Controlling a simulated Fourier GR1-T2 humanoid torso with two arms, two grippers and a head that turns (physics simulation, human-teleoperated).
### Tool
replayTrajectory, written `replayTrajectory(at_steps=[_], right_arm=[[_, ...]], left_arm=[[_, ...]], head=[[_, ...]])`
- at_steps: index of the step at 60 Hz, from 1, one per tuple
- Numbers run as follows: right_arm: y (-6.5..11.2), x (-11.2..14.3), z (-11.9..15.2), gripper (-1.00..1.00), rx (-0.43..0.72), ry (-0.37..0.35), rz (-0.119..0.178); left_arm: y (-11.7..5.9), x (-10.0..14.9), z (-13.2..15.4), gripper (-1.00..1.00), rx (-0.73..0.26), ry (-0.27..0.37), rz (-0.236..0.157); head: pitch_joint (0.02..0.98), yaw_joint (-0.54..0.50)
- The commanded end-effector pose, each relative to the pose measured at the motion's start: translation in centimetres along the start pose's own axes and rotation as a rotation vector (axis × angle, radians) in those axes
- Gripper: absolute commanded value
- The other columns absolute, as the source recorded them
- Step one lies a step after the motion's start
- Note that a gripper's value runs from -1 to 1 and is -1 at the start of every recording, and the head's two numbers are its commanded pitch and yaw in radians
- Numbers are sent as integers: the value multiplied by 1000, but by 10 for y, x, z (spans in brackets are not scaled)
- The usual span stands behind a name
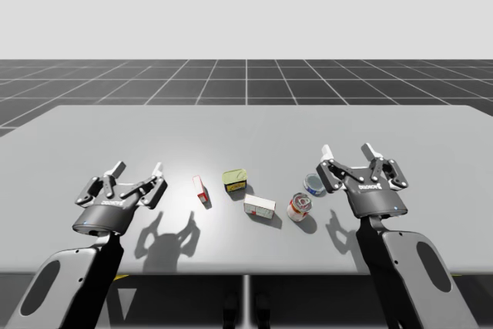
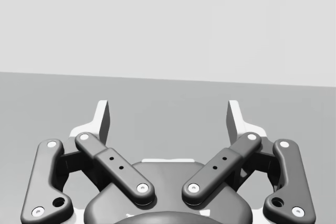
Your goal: Pick up the tomato soup can and lift it.
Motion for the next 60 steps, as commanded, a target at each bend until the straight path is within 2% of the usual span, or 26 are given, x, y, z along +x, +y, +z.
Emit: replayTrajectory(at_steps=[1,7,10,12,14,18,22,24,37,43,49,60], right_arm=[[2,-1,-1,-1000,8,-2,-2],[2,-1,-1,-1000,23,7,-17],[3,4,5,-1000,53,13,-40],[4,7,9,-1000,68,12,-27],[6,11,15,-1000,84,19,-37],[7,15,24,-1000,98,28,-22],[7,19,37,-1000,135,48,-44],[7,22,43,-1000,153,56,-45],[5,23,81,-1000,247,98,-28],[6,14,101,-1000,294,129,11],[7,0,117,-1000,339,146,37],[15,-26,138,-1000,407,182,30]], left_arm=[[-1,0,0,-1000,-2,2,1],[0,0,1,-1000,1,4,5],[0,0,1,-1000,3,6,7],[0,0,1,-1000,4,7,7],[0,0,2,-1000,4,7,9],[0,0,2,-1000,3,7,9],[0,0,2,-1000,1,8,7],[0,0,2,-1000,1,7,6],[0,0,2,-1000,-5,2,3],[0,0,2,-1000,-5,3,4],[0,0,2,-1000,-4,3,4],[-1,-1,2,-1000,-3,3,1]], head=[[889,-258],[875,-256],[870,-253],[868,-253],[865,-253],[865,-254],[865,-256],[863,-258],[857,-268],[858,-268],[857,-265],[856,-265]])
